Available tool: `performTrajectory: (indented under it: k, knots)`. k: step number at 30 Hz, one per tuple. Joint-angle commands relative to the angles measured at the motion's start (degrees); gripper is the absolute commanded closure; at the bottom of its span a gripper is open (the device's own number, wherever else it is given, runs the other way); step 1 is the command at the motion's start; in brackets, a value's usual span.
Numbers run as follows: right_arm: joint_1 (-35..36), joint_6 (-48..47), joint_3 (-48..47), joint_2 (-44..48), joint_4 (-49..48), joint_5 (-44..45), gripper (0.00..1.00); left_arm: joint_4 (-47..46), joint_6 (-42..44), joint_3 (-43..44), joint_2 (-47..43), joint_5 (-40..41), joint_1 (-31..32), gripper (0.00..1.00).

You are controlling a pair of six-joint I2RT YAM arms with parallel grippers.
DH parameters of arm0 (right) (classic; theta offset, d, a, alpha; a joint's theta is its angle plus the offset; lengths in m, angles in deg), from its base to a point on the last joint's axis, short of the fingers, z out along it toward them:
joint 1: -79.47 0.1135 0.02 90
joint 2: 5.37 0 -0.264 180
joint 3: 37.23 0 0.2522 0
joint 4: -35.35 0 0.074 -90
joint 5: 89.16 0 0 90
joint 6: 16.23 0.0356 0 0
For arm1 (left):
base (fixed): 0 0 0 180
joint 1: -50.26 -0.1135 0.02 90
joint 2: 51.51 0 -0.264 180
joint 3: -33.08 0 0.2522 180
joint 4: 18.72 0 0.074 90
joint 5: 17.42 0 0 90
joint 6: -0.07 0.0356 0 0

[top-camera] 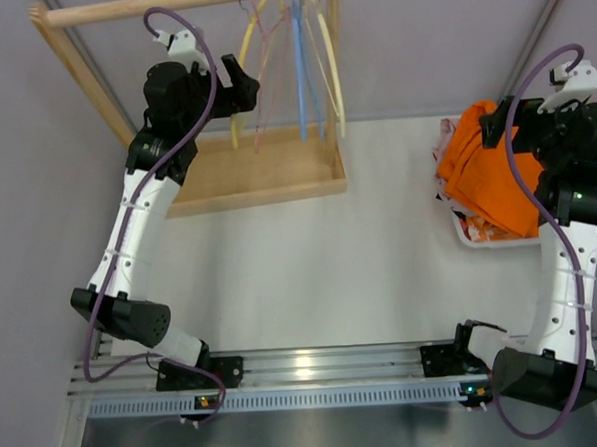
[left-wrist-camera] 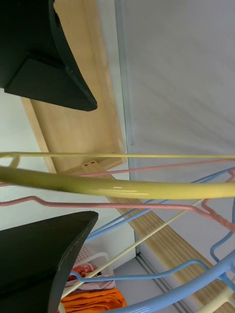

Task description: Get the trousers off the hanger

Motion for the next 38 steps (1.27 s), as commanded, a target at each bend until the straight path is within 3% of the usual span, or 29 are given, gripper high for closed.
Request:
performTrajectory:
  k: [1, 2, 12, 15, 22, 31, 38]
  knots:
    - [-0.9, 0.3, 0.2, 2.4, -0.9, -0.9, 0.01, -3.1, 3.8, -3.9, -8.6, 1.1, -0.1, 0.07]
    - [-0.9, 0.3, 0.7, 2.8, -0.8, -0.8, 0.01, -3.0, 4.8, -6.8, -11.3, 1.1, -0.1, 0.02]
    - [-0.9, -0.2, 3.8, 5.7, 0.3, -1.5, 0.01, -0.4, 1.1, -22.4, -27.2, -6.8, -8.6, 0.01]
    - [-0.9, -2.4, 5.4, 6.8, 0.9, -1.7, 0.01, 4.9, 4.6, -25.3, -29.2, -6.9, -11.2, 0.01]
    - [-0.9, -8.6, 11.2, 9.7, 5.4, -4.9, 0.01, 16.1, 17.8, -37.4, -32.8, 1.0, -12.9, 0.01]
    - [-0.9, -16.1, 22.8, 15.3, 11.4, -11.9, 0.01, 21.7, 16.2, -43.3, -36.9, 1.9, -12.9, 0.01]
    - [-0.8, -15.7, 26.0, 17.8, 12.1, -13.2, 0.01, 21.6, 14.5, -42.6, -37.5, 6.2, -13.3, 0.01]
